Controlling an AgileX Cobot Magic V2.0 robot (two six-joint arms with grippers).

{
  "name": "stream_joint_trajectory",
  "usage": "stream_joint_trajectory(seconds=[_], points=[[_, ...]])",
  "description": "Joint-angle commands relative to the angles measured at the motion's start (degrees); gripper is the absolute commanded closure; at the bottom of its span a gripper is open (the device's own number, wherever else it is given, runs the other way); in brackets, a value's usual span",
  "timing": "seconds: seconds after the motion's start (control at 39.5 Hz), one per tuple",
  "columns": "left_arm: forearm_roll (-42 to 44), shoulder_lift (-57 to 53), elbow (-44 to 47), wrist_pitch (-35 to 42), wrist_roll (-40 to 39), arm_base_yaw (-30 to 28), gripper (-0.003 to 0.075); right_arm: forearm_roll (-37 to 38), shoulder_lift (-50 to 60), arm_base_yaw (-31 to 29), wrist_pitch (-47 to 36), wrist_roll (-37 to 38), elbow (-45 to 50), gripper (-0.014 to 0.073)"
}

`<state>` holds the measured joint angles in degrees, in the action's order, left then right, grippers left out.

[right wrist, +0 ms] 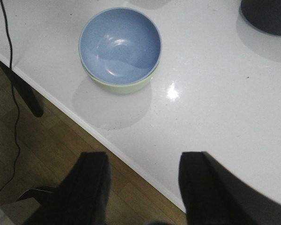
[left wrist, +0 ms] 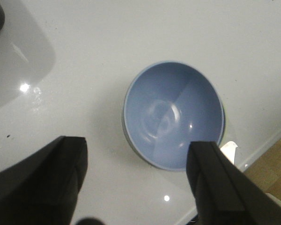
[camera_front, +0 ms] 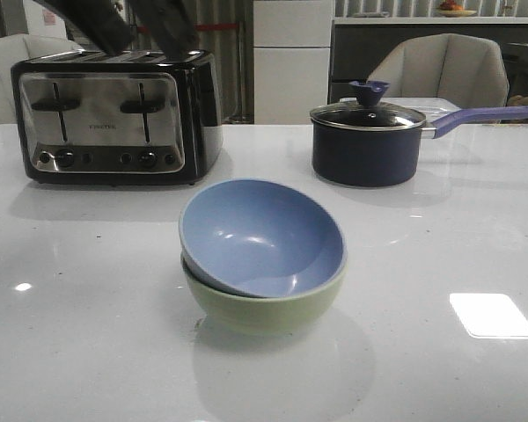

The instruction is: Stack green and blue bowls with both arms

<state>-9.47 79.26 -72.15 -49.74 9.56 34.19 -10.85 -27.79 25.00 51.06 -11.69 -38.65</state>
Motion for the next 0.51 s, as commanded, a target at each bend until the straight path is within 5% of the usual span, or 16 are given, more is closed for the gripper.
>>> stream_joint_trajectory(seconds=[0.0, 0.48], points=[[-0.5, -8.85, 3.65, 3.14, -0.22, 0.52, 0.0209, -0.4, -0.16, -0.16, -3.84, -0.06, -1.49, 0.0147], [-0.5, -38.45, 27.72, 6.97, -0.22, 0.52, 0.0209, -0.4, -0.16, -0.16, -3.84, -0.06, -1.49, 0.0147]])
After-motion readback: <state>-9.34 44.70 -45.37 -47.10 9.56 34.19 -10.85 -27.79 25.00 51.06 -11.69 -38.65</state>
